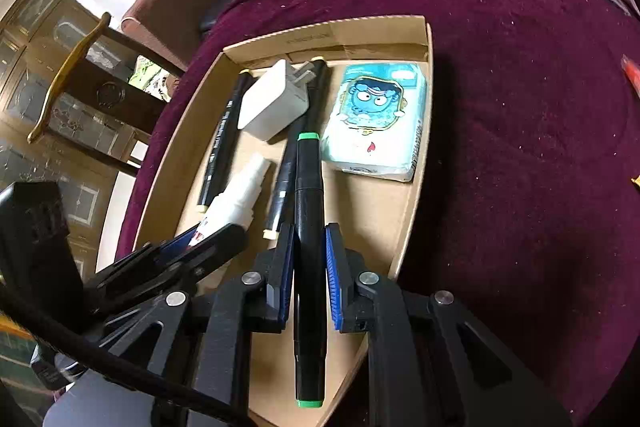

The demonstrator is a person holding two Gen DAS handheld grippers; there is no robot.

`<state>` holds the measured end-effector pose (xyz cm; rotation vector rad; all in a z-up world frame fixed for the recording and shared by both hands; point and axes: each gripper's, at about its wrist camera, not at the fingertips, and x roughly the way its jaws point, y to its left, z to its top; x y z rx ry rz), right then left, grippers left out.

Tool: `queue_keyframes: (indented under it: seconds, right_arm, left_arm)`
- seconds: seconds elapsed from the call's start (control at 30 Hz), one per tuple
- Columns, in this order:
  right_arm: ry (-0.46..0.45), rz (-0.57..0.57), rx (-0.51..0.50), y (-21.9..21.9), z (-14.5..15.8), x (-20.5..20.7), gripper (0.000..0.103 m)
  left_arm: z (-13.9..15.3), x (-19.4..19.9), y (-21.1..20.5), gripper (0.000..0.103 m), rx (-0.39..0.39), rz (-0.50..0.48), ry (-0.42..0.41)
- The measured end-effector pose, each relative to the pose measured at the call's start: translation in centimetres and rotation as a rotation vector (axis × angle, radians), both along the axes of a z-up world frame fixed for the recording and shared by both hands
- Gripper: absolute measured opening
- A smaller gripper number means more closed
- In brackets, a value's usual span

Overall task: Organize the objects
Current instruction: 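Place the bottle in the box while the right gripper places the marker beside it, then return to the pile and grasp the yellow packet with the left gripper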

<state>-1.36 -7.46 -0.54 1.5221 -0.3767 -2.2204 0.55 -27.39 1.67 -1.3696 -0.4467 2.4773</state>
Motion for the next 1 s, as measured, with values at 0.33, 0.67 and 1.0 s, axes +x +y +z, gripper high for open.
queue_keyframes:
  seconds: [0.33, 0.67, 1.0]
  right_arm:
    - [0.038, -0.026, 0.018, -0.5, 0.4, 0.3, 0.022]
    - [0.208, -0.107, -0.02, 4.3, 4.6, 3.9, 0.043]
    - [0.318, -0.367, -0.024, 19.4, 6.3, 9.9, 0.052]
  left_arm:
    - [2.2, 2.9, -2.7, 0.048, 0.163, 0.105, 0.077]
    - [4.7, 8.7, -4.0, 0.059, 0.34, 0.218, 0.235]
    - [6.3, 8.5, 4.0, 0.059, 0.327, -0.007, 0.226]
